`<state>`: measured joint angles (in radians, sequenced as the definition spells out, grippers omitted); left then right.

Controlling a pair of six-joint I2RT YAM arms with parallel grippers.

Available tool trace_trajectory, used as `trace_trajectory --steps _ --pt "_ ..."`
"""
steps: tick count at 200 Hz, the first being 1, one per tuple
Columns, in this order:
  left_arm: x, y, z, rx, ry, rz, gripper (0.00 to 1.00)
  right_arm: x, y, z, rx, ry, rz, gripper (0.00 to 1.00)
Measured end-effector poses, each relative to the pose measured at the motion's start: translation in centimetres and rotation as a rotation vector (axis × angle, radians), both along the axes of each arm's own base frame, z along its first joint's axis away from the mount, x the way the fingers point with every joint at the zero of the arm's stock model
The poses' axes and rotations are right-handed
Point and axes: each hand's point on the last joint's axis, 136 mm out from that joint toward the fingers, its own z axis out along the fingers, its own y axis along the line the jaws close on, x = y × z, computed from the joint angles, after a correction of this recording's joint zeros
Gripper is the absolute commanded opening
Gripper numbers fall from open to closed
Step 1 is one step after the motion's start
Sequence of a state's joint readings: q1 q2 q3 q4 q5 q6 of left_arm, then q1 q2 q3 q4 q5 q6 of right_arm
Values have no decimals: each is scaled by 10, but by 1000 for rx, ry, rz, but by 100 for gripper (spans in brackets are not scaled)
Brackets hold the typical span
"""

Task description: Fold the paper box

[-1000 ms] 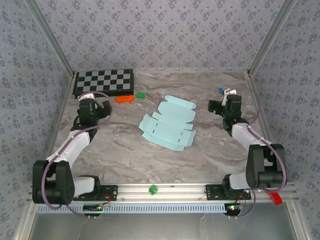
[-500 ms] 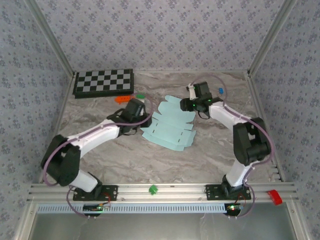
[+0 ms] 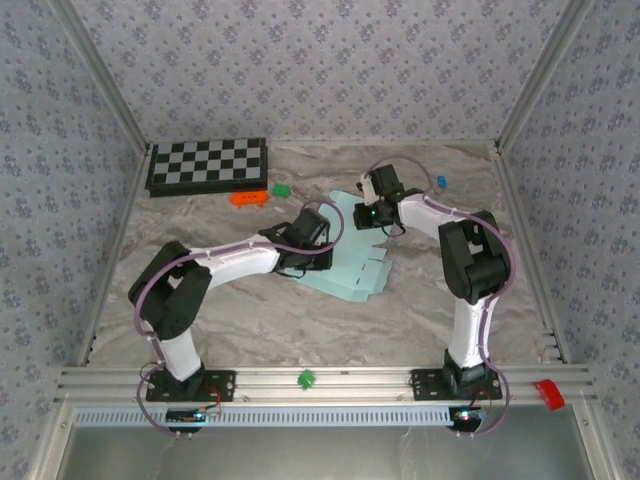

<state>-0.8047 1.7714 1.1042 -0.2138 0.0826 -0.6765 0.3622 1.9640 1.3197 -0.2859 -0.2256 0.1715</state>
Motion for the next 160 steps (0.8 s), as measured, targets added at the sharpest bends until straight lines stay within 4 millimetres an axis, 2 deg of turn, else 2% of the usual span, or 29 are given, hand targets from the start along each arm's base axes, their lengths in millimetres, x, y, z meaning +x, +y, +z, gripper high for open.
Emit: trace_trajectory --steps 50,92,105,128,160 --pt "-6 7 -23 34 58 31 0 -7 -10 -24 -24 78 -27 6" --pt "-7 18 -40 103 76 57 0 -5 -17 -25 -32 84 -53 7" --pt "-4 18 -40 111 67 59 1 -8 -20 -26 -40 81 -59 7" --pt "1 20 -41 130 58 60 2 -21 -32 -26 -66 80 -84 9" --pt "21 24 -40 139 45 67 7 -54 -54 -28 -101 98 -140 11"
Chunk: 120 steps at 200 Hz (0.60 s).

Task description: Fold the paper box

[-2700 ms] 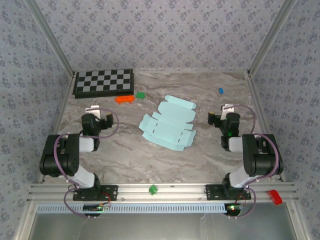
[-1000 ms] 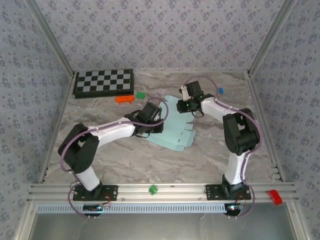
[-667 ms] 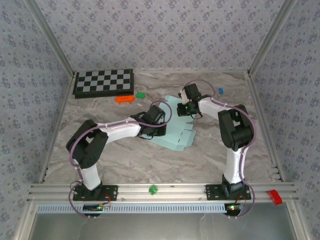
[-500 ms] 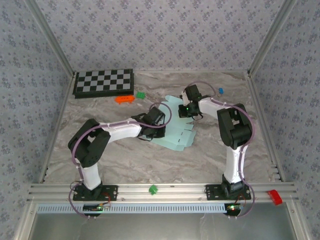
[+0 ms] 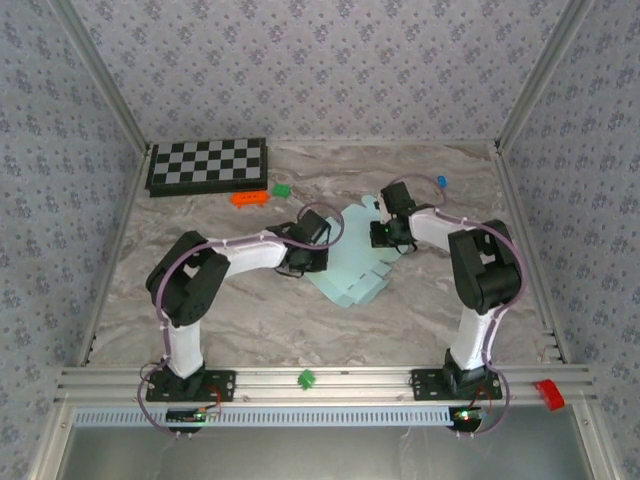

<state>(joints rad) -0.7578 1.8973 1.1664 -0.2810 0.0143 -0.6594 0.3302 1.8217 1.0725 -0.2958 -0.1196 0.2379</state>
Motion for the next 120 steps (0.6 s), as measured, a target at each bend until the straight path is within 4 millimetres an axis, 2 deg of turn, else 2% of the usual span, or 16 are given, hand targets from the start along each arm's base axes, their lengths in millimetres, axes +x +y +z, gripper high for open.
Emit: trace_trajectory --steps 29,49,90,120 --pt "26 -2 1 3 -15 -18 10 -30 -5 -1 -14 10 -16 11" --pt "47 -5 1 3 -28 -33 10 -48 1 -1 -18 14 -12 11" --pt "81 -18 4 -19 -47 -73 11 -87 31 -1 -3 29 43 12" --pt "86 -33 9 -36 -30 -144 17 -98 50 11 27 7 79 12"
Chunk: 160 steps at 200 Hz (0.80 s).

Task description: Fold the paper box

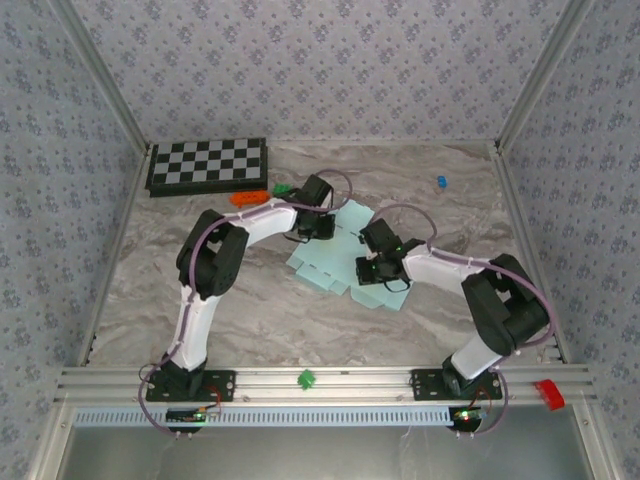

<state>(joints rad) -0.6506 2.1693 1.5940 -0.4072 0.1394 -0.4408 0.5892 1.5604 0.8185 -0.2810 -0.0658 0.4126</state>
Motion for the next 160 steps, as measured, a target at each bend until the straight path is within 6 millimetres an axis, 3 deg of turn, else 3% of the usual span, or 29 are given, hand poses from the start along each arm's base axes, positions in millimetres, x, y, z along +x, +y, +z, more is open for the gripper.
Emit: trace_trajectory --steps 40,72,101,132,160 --pt "-8 -2 19 1 7 -38 24 14 -6 37 42 -92 -35 14" --pt "-31 9 43 -10 -1 -20 25 35 -23 49 42 -125 -80 12" --pt "-58 8 54 -33 9 -4 15 48 -36 43 26 -113 -92 9" --pt "-86 6 33 -7 73 0 8 47 -41 27 2 -72 -85 7" --pt "-96 9 22 14 103 24 0 42 -43 16 -12 -47 -86 7"
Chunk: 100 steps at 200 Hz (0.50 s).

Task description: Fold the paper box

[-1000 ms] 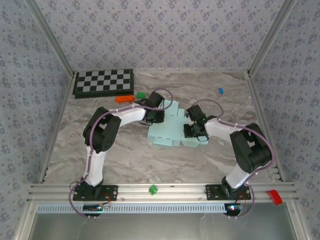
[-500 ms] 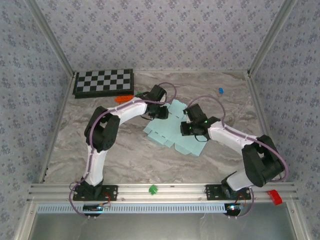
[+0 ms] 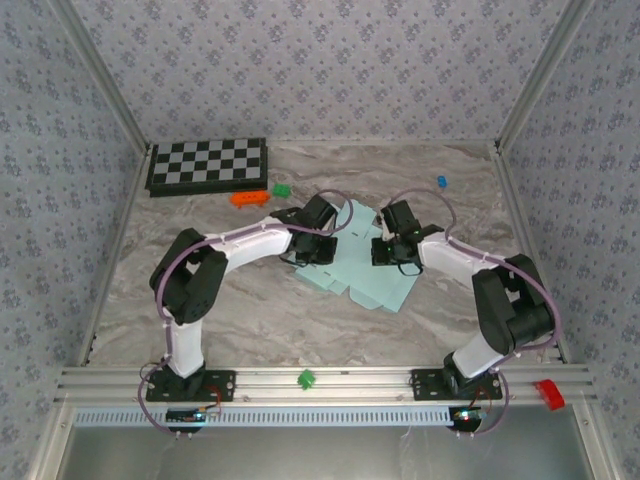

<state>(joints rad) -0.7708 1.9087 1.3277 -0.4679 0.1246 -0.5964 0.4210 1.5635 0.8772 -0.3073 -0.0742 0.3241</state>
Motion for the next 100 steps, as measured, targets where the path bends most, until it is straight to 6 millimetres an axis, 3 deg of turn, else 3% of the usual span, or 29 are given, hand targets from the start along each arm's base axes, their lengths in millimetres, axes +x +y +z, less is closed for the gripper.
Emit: trace_trajectory --steps 54,100 --pt "2 9 -28 69 24 35 0 -30 -5 -30 -27 78 6 7" --pt "20 4 -31 81 6 39 0 -36 3 -30 -30 48 0 7"
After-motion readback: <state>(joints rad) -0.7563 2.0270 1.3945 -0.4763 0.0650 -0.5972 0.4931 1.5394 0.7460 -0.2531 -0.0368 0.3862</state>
